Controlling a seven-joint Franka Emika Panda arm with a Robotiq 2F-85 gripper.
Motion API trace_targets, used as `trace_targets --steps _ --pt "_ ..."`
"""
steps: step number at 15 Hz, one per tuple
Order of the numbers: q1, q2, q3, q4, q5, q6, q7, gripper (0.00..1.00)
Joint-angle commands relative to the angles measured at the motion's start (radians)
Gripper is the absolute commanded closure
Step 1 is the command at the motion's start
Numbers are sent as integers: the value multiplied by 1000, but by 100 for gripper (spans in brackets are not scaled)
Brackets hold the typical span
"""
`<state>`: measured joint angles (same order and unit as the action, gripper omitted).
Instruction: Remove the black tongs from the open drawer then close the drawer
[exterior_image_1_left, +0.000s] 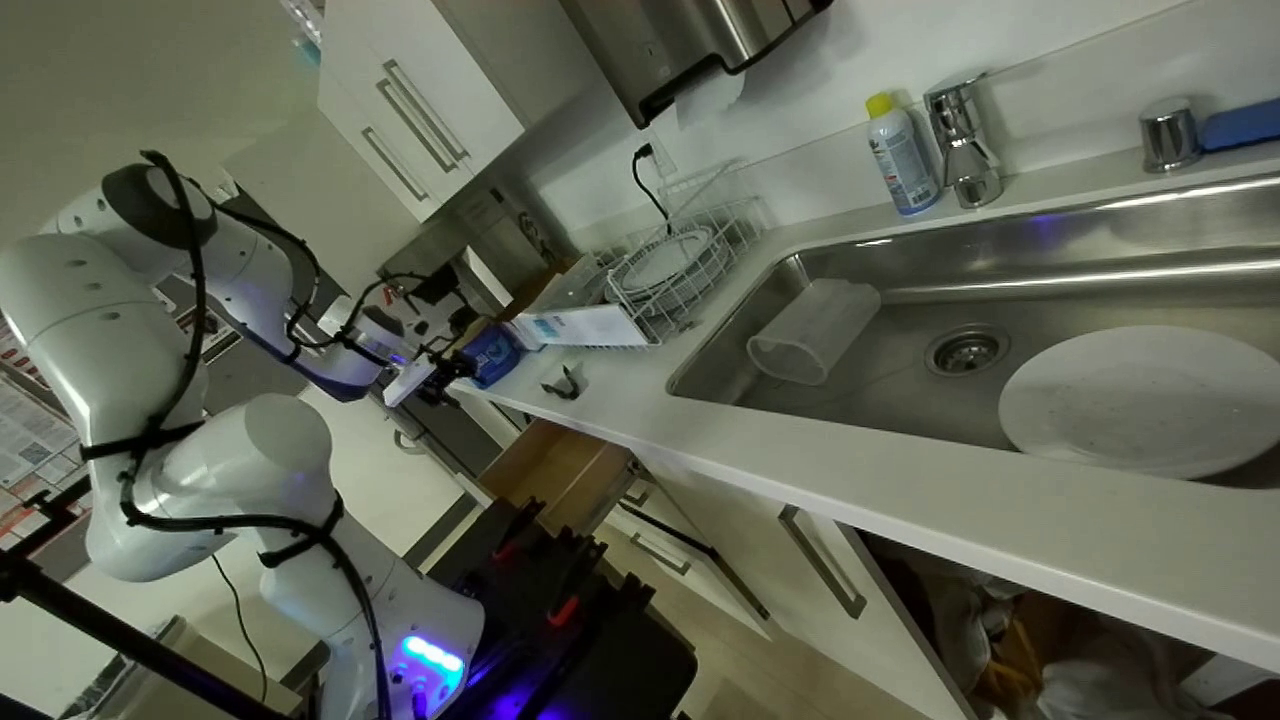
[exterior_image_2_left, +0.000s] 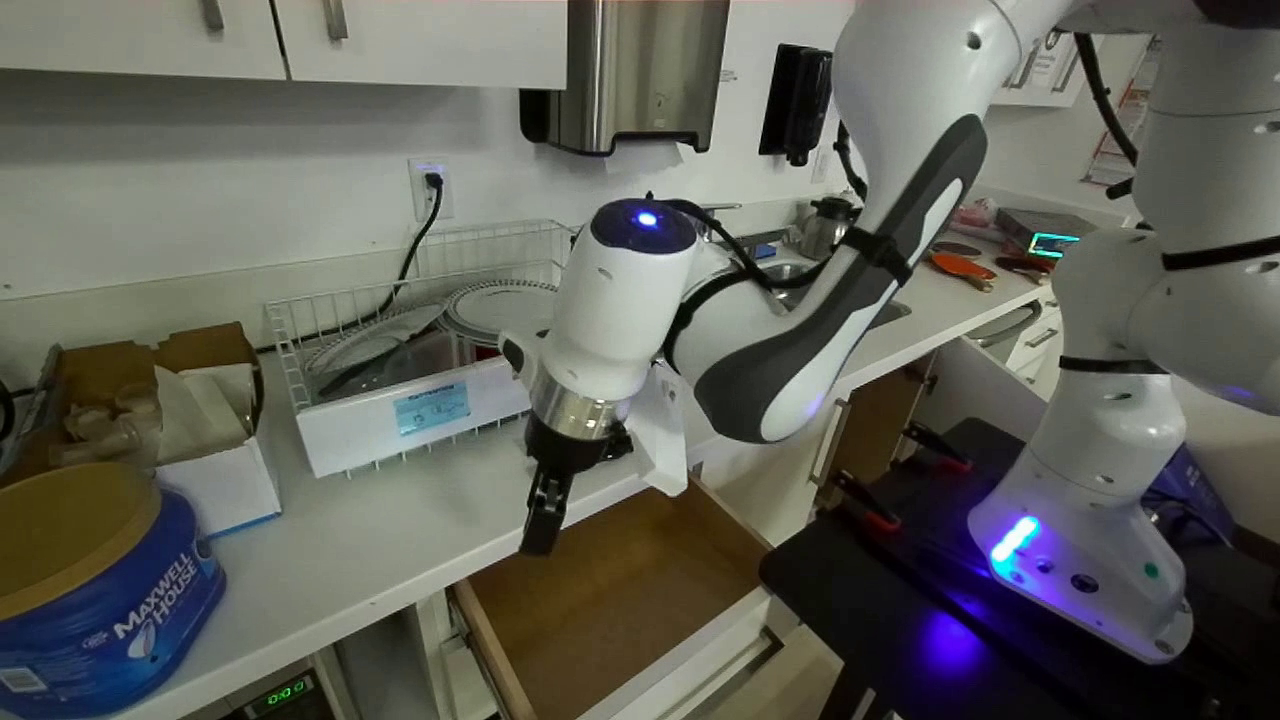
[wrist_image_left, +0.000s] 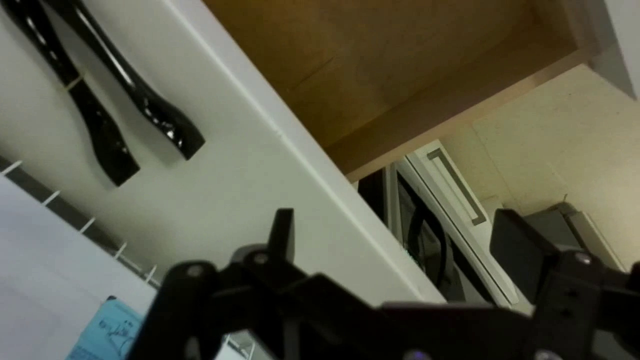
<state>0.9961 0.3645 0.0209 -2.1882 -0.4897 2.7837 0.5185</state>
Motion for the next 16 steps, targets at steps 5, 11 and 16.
trace_targets --steps 5,11,16 --pt "10 -1 -8 -6 3 -11 1 0" --pt "180 16 8 9 -134 -175 101 0" --pt "313 89 102 41 -193 -290 128 0"
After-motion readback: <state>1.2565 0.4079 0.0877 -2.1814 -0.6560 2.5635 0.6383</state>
